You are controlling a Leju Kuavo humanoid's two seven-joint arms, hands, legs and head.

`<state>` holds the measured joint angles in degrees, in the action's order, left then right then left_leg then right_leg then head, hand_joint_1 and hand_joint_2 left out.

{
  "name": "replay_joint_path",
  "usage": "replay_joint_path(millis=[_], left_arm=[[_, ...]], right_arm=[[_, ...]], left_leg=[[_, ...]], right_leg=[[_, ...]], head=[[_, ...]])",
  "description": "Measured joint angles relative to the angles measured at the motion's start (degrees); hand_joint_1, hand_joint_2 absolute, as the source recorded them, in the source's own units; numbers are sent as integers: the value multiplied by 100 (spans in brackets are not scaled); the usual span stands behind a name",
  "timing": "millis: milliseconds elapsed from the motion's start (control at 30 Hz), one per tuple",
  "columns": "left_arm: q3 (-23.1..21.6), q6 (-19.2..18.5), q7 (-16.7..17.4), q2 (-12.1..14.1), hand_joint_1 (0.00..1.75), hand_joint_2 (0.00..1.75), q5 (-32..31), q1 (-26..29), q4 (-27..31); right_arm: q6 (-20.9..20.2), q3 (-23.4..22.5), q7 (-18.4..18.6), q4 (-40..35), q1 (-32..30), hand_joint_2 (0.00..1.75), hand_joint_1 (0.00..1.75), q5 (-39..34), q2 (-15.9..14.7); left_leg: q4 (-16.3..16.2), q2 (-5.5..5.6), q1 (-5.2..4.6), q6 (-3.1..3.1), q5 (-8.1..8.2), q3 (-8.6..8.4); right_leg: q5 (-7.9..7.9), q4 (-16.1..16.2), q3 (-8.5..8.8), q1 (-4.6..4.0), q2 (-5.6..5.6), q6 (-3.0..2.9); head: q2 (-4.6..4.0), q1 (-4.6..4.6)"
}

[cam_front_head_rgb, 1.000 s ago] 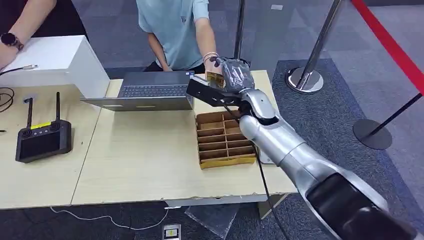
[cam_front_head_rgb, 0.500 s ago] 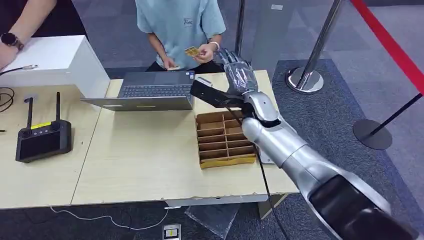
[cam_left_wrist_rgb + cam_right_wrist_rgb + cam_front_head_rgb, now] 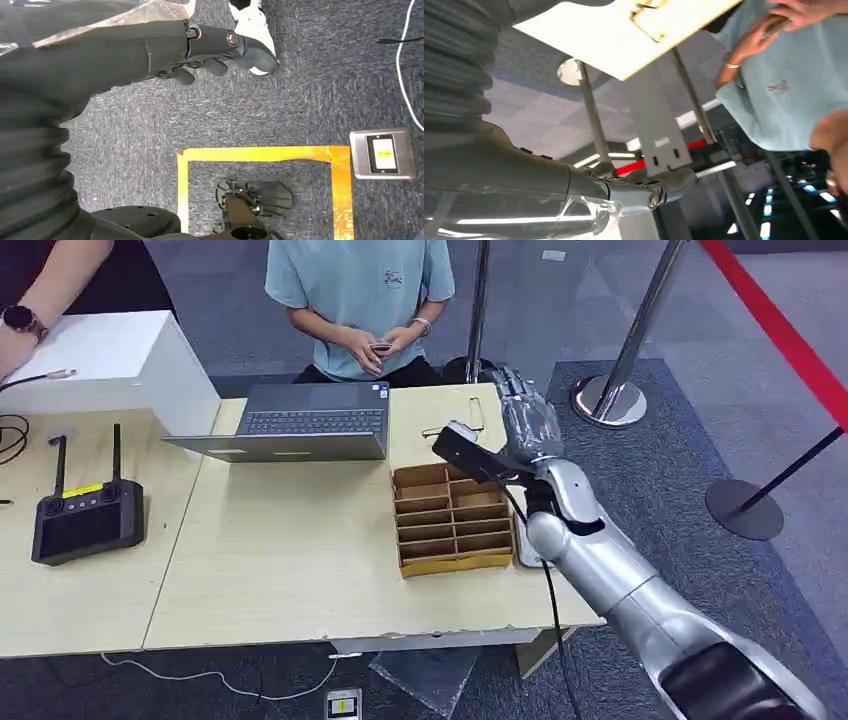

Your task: Pass the card to the sensor for recognition and then transmit it.

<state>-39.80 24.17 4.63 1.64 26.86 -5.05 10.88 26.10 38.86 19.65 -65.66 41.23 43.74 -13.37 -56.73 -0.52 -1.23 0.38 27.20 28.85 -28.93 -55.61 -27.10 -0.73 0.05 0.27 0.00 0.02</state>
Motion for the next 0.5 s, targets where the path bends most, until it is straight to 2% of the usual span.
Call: replay_joint_path(millis=[233, 500], left_arm=[[-2, 31, -66, -7, 0, 175, 15, -5, 0], [-77, 35, -88, -7, 0, 175, 13, -11, 0]], right_arm=[[133, -311, -287, -171, -398, 175, 0, -223, -234], [341, -505, -448, -180, -520, 175, 0, -326, -280]], left_leg=[[-1, -1, 0, 0, 0, -1], [0, -2, 1, 0, 0, -1]], right_leg=[[1, 0, 0, 0, 1, -1], [1, -3, 0, -1, 1, -2]], head=[[0, -2], [0, -2]])
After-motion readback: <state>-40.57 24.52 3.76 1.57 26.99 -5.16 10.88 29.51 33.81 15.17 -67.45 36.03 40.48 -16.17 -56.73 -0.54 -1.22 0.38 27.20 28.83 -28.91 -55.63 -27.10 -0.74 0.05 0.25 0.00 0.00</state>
